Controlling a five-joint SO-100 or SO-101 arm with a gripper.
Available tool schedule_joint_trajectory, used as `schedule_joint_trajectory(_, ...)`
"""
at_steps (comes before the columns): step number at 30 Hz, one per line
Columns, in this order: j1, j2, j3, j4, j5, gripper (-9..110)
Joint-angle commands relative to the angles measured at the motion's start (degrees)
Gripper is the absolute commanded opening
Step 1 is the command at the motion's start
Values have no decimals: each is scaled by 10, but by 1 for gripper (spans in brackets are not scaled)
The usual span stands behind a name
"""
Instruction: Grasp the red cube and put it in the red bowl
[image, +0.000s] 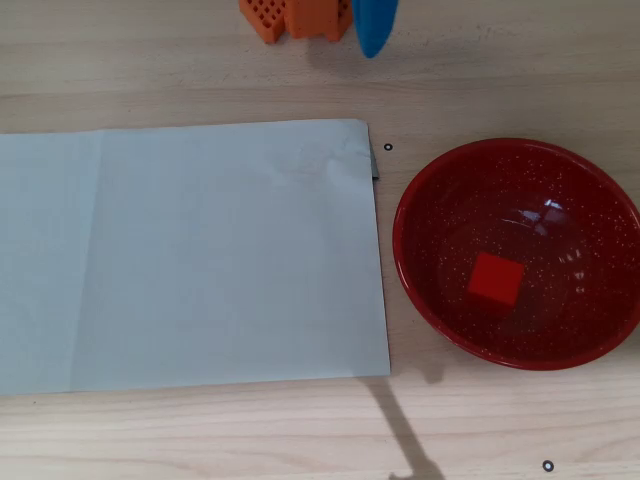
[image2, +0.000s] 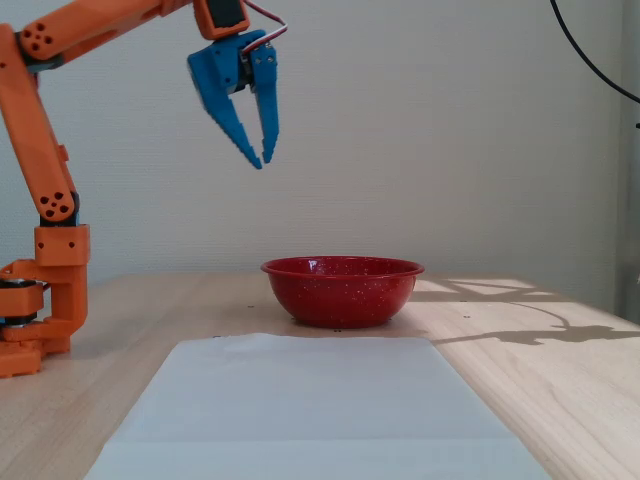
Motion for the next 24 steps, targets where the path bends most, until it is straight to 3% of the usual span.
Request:
schedule_joint_trajectory(1,-21,111,33,-40,4,0)
schedule_joint_trajectory(17,-75,546,664,-453,9,0)
schedule_joint_trajectory(24,-80,667,838,-568,-8,0)
